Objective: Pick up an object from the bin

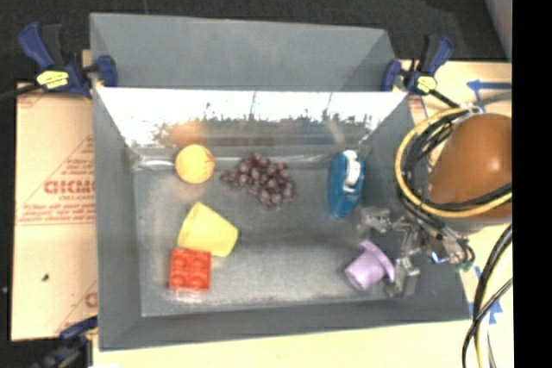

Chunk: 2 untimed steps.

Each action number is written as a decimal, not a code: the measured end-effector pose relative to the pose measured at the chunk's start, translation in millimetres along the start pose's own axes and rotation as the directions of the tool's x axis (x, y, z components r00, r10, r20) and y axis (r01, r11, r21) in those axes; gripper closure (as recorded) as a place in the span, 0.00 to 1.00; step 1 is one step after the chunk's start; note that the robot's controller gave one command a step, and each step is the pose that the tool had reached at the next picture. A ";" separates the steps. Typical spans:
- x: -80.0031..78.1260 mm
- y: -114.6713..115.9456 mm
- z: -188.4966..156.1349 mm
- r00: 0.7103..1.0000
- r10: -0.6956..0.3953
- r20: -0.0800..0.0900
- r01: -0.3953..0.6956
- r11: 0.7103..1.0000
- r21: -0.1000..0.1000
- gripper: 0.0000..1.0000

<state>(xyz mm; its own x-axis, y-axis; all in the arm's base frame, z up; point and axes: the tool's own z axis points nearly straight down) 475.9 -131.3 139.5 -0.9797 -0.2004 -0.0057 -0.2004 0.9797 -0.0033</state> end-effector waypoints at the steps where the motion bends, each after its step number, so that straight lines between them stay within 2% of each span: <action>1: -2.7 -1.9 68.9 0.968 0.251 0.007 -0.251 0.968 -0.001 0.00; 2: -1.8 -9.5 68.7 1.000 0.000 0.007 0.000 1.000 0.001 1.00</action>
Offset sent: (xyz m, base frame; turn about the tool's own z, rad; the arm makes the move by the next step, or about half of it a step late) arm 0.0028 -0.0093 -0.0695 -0.0022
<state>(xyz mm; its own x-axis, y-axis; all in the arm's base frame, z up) 480.0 -140.4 70.9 -0.9795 -0.2009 -0.0124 -0.2009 0.9796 -0.0046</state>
